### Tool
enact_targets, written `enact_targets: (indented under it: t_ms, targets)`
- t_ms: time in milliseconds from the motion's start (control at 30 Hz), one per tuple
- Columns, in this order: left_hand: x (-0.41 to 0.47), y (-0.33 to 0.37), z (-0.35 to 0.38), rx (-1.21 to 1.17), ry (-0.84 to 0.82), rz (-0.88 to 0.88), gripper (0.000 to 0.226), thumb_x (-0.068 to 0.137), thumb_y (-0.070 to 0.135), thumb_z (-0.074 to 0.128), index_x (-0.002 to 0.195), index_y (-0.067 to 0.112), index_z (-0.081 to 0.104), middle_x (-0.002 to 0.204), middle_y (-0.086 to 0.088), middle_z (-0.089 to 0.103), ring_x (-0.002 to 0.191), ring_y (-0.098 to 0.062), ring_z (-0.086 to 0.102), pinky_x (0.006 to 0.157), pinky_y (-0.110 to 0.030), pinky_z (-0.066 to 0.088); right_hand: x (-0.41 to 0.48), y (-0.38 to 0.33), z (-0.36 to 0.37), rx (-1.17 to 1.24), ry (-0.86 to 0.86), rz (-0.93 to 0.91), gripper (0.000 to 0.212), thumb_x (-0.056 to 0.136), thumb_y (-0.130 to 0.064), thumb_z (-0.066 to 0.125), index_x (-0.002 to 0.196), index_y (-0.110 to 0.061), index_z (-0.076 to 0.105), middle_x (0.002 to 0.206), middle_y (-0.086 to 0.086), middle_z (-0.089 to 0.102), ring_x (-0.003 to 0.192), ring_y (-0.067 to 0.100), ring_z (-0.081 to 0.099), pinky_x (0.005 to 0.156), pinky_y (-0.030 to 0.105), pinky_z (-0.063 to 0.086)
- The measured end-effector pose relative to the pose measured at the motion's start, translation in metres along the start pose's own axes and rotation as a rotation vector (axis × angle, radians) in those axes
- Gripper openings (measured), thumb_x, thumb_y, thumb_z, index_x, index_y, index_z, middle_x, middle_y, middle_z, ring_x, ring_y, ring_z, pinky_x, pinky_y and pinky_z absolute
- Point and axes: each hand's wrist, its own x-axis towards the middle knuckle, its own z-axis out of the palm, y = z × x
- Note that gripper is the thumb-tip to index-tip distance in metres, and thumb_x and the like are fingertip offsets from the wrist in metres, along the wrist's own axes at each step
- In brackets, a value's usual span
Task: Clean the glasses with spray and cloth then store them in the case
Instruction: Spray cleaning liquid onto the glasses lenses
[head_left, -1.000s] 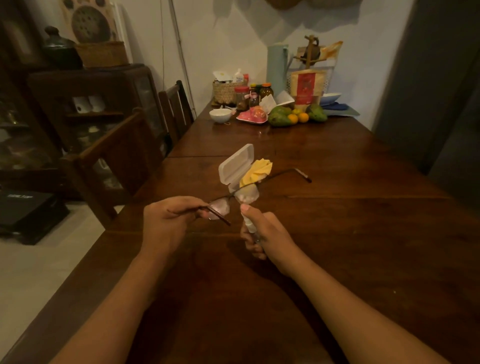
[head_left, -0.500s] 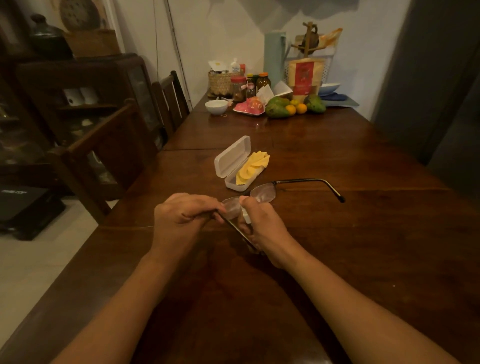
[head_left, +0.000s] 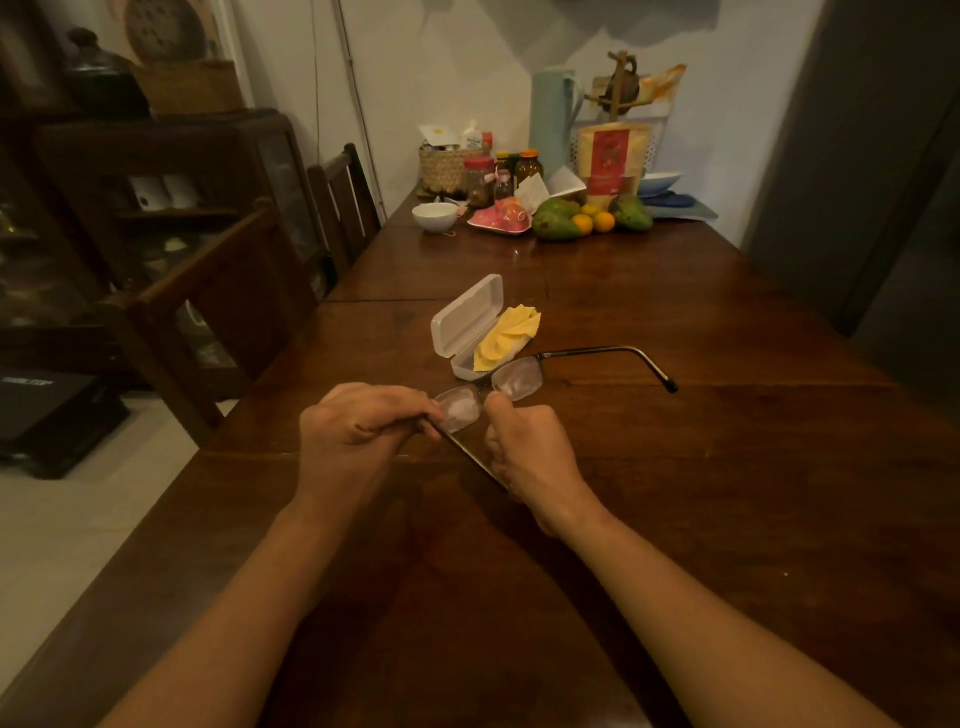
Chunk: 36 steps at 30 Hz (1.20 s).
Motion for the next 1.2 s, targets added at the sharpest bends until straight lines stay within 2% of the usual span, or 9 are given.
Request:
enact_targets:
  t_ms: [67,200,367,500,733,900,1100,1200]
  targets:
    - [0.0,0.0,-0.001,-0.003,-0.003,0.006,0.015,0.08,0.013,0.074,0.082,0.028,0.075,0.086,0.013,0.074,0.087,-0.005,0.072,0.074,-0.046,0.055,0.002,0.002,0.001,0.003,0.022,-0.007,0.06,0.095,-0.045,0.045,0.04,-0.021,0.04,0.041,-0.01,0.036,0.034,0.008,0.031,0.046,0.027,0.025]
    - [0.0,0.0,-0.002,-0.008,-0.005,-0.002,0.014,0.079,0.012,0.074,0.085,0.026,0.074,0.085,0.011,0.074,0.087,-0.006,0.073,0.075,-0.047,0.055,0.0,0.002,-0.007,0.022,0.063,-0.025,0.059,0.097,-0.056,0.044,0.05,-0.02,0.047,0.048,-0.004,0.041,0.042,0.012,0.035,0.044,0.023,0.027]
    - [0.0,0.002,-0.004,0.002,0.009,-0.004,0.007,0.08,0.015,0.072,0.081,0.021,0.075,0.084,0.008,0.075,0.085,-0.008,0.073,0.075,-0.046,0.055,0.005,0.007,-0.026,0.052,0.135,-0.075,0.057,0.099,-0.054,0.043,0.056,-0.017,0.051,0.051,-0.002,0.041,0.045,0.012,0.035,0.044,0.025,0.027]
    - [-0.001,0.002,-0.003,0.017,0.0,-0.002,0.007,0.079,0.011,0.074,0.08,0.018,0.076,0.084,0.005,0.075,0.086,-0.009,0.073,0.074,-0.046,0.055,0.012,0.008,-0.036,-0.015,0.179,-0.091,0.059,0.101,-0.051,0.039,0.056,-0.014,0.05,0.05,-0.002,0.041,0.043,0.011,0.035,0.044,0.026,0.028]
    - [-0.003,0.002,-0.001,0.004,0.002,-0.03,0.012,0.077,0.006,0.075,0.081,0.017,0.077,0.083,0.004,0.076,0.086,-0.01,0.073,0.074,-0.048,0.056,0.016,0.007,-0.037,-0.059,0.173,-0.077,0.054,0.099,-0.041,0.041,0.051,-0.018,0.046,0.044,-0.007,0.041,0.039,0.008,0.036,0.044,0.025,0.029]
    - [-0.002,0.005,-0.001,-0.035,-0.002,-0.047,0.007,0.081,0.016,0.071,0.081,0.022,0.074,0.084,0.004,0.076,0.086,-0.012,0.073,0.074,-0.05,0.055,0.015,0.009,-0.039,-0.057,0.157,-0.103,0.059,0.102,-0.049,0.038,0.054,-0.016,0.048,0.048,-0.004,0.043,0.042,0.011,0.037,0.044,0.025,0.03]
    - [-0.003,0.003,0.0,-0.038,-0.015,-0.045,0.006,0.082,0.018,0.07,0.081,0.022,0.074,0.084,0.002,0.076,0.086,-0.014,0.073,0.075,-0.05,0.056,0.015,0.009,-0.038,-0.048,0.122,-0.088,0.053,0.099,-0.04,0.041,0.052,-0.019,0.044,0.047,-0.005,0.039,0.039,0.009,0.033,0.046,0.025,0.027]
    - [-0.003,-0.001,-0.001,-0.006,-0.021,-0.043,0.007,0.081,0.019,0.071,0.08,0.024,0.075,0.084,0.004,0.076,0.085,-0.013,0.073,0.074,-0.049,0.056,0.014,0.01,-0.04,-0.026,0.114,-0.091,0.057,0.1,-0.048,0.041,0.055,-0.014,0.047,0.048,-0.003,0.039,0.041,0.01,0.033,0.043,0.024,0.027]
